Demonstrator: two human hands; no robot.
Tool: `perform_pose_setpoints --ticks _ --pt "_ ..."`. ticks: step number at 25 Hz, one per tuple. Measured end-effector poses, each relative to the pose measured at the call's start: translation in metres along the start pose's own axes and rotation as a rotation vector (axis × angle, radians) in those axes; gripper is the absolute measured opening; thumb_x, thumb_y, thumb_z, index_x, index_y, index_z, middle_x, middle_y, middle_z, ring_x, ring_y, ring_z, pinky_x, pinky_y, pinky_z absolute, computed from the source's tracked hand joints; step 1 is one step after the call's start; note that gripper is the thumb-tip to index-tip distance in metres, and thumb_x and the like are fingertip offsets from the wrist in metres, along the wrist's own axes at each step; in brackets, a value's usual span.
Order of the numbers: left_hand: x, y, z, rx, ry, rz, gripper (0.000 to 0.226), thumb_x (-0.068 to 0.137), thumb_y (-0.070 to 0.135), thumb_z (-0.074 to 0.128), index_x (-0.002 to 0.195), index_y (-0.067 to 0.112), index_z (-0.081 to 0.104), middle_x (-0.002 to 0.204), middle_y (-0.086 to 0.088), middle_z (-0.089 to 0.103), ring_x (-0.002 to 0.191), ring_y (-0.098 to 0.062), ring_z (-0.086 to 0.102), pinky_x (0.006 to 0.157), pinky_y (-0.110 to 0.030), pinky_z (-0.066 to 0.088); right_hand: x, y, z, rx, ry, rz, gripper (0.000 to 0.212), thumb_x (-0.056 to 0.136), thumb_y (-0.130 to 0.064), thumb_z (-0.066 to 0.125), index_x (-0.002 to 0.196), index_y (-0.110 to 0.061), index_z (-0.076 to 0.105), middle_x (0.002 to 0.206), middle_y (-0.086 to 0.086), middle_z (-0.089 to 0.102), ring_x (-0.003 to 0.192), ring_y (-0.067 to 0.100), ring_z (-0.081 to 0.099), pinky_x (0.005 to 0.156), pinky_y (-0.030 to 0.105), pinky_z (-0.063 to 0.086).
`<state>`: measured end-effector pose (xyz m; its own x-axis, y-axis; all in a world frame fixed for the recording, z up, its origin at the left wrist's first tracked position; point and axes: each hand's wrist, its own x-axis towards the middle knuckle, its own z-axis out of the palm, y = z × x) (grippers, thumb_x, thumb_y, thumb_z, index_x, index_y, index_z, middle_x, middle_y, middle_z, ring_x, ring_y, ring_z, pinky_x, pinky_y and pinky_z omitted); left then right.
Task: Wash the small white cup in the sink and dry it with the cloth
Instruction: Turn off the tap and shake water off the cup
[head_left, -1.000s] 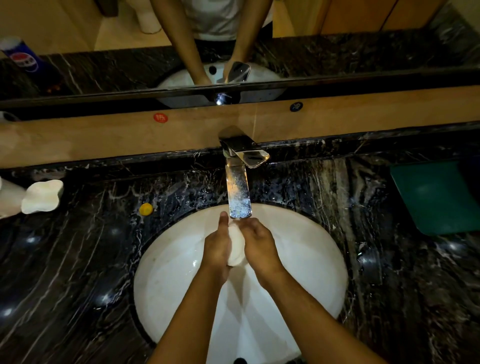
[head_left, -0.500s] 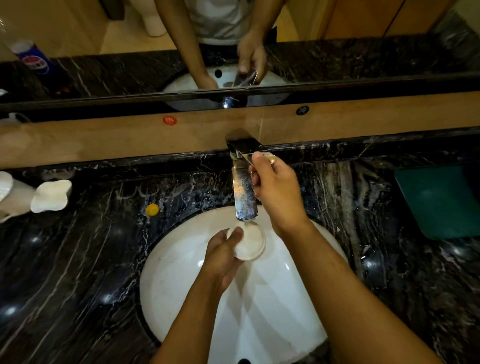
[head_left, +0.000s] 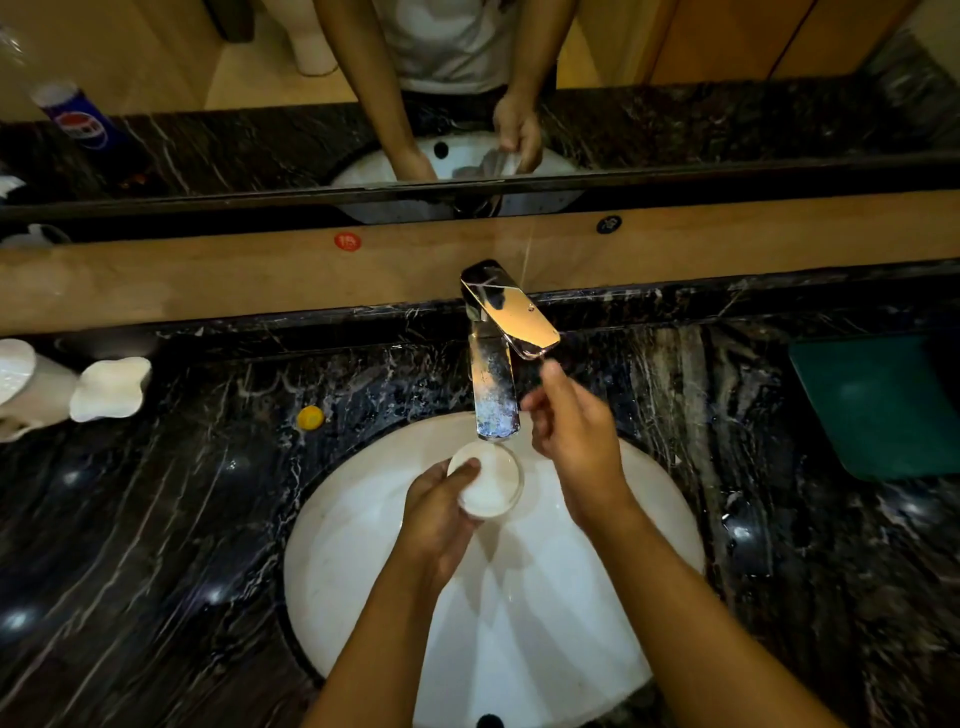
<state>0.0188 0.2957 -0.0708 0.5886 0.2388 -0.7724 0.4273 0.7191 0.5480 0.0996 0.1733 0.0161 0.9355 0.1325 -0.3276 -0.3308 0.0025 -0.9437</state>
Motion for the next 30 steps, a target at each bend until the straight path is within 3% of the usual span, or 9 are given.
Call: perform_pose_setpoints --ticks 3,6,8,11,16,19,23,26,30 --pt "-0.008 -0.004 -0.001 0.017 0.025 0.025 0.031 0.096 -0.002 0.061 0.127 -0.008 0.06 0.128 -0.031 0.067 0.111 -0.044 0.067 0.095 -0.057 0.054 -0.027 0.048 -0.014 -0.228 0.049 0.072 0.02 0.099 -0.02 0.055 0.086 -0.026 0.07 0.082 -0.013 0.064 0.073 0.011 0.057 0.064 0.02 0.043" --pt "-0.016 -0.014 -0.007 0.058 0.046 0.05 0.027 0.092 -0.007 0.064 0.119 -0.005 0.063 0.121 -0.03 0.069 0.108 -0.044 0.068 0.09 -0.052 0.057 -0.055 0.086 -0.023 -0.464 -0.176 0.09 0.059 0.087 -0.001 0.063 0.125 -0.046 0.057 0.132 -0.003 0.047 0.115 0.007 0.054 0.086 0.008 0.047" --pt "-0.02 -0.023 -0.01 0.115 0.083 0.065 0.023 0.089 -0.006 0.067 0.113 -0.006 0.068 0.112 -0.03 0.073 0.103 -0.045 0.072 0.088 -0.051 0.059 -0.067 0.099 -0.023 -0.577 -0.351 -0.028 0.078 0.08 -0.001 0.064 0.146 -0.038 0.044 0.149 -0.005 0.031 0.138 0.008 0.038 0.111 0.016 0.038" --pt "-0.026 -0.031 -0.006 0.216 0.188 0.1 0.008 0.086 0.004 0.074 0.092 0.0 0.077 0.09 -0.023 0.079 0.087 -0.04 0.077 0.074 -0.043 0.062 -0.071 0.106 -0.022 -0.726 -0.493 -0.132 0.08 0.085 -0.004 0.065 0.155 -0.024 0.032 0.16 -0.003 0.024 0.147 0.01 0.03 0.119 0.017 0.026" --pt "-0.031 -0.026 0.008 0.373 0.214 0.145 0.027 0.093 0.033 0.071 0.081 0.011 0.078 0.074 -0.007 0.079 0.073 -0.023 0.076 0.067 -0.033 0.058 -0.076 0.095 -0.025 -0.96 -0.385 -0.17 0.068 0.091 -0.018 0.066 0.154 -0.018 0.039 0.159 0.0 0.036 0.142 0.017 0.042 0.111 0.013 0.025" --pt "-0.034 -0.025 0.014 0.724 0.183 0.171 0.046 0.101 0.055 0.044 0.086 0.019 0.069 0.084 0.001 0.072 0.081 -0.016 0.068 0.073 -0.033 0.053 -0.078 0.084 -0.027 -0.933 -0.253 -0.09 0.05 0.088 -0.018 0.063 0.138 -0.017 0.055 0.133 0.003 0.063 0.118 0.021 0.062 0.097 0.019 0.044" --pt "-0.044 -0.024 0.008 0.864 0.098 0.359 0.023 0.105 0.038 0.047 0.09 0.025 0.06 0.095 0.001 0.069 0.085 -0.017 0.065 0.069 -0.026 0.046 -0.069 0.061 -0.03 -0.722 -0.057 0.119 0.019 0.091 -0.019 0.053 0.108 -0.011 0.06 0.092 0.007 0.071 0.068 0.021 0.074 0.062 0.042 0.063" --pt "-0.055 -0.017 0.001 0.837 0.033 0.361 0.015 0.097 0.02 0.064 0.106 0.023 0.053 0.101 0.002 0.066 0.088 -0.024 0.07 0.073 -0.036 0.06 -0.073 0.045 -0.028 -0.559 -0.077 0.148 0.02 0.092 -0.012 0.049 0.111 -0.015 0.054 0.09 0.0 0.067 0.057 0.018 0.074 0.043 0.035 0.058" --pt "-0.07 -0.003 0.005 0.561 -0.059 0.203 0.017 0.1 0.016 0.058 0.107 0.011 0.072 0.1 -0.013 0.077 0.085 -0.026 0.073 0.062 -0.032 0.06 -0.075 0.033 -0.028 -0.459 -0.087 0.184 0.021 0.097 -0.017 0.044 0.113 -0.011 0.056 0.087 0.005 0.066 0.047 0.015 0.064 0.039 0.027 0.046"
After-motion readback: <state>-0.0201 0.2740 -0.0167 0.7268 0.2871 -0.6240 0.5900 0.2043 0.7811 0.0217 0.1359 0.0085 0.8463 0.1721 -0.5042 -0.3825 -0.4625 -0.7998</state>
